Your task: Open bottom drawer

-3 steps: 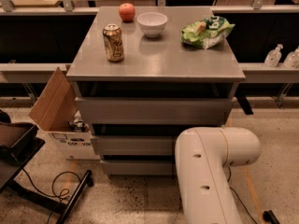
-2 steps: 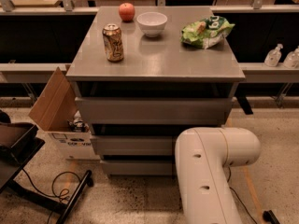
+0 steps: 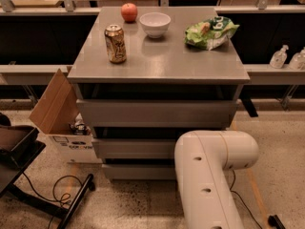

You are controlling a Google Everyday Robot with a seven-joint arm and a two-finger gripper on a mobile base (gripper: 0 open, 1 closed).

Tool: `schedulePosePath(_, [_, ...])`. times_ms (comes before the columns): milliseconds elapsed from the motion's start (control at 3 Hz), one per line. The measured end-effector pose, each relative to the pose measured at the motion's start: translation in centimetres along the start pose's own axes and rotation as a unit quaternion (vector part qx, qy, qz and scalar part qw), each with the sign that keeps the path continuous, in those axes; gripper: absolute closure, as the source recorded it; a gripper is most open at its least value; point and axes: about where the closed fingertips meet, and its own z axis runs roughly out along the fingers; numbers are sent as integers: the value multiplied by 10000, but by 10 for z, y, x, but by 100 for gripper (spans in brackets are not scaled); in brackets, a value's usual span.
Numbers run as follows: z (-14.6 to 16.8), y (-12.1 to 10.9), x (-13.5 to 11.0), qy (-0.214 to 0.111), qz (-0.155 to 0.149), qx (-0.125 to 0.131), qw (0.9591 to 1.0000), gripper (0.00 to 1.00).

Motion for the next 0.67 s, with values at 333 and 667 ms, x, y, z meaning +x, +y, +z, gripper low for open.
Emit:
schedulePosePath(333, [-12,21,1,-79,158,-257,9995,65])
schedulePosePath(667, [-18,19,1,-79,158,-257,9995,86])
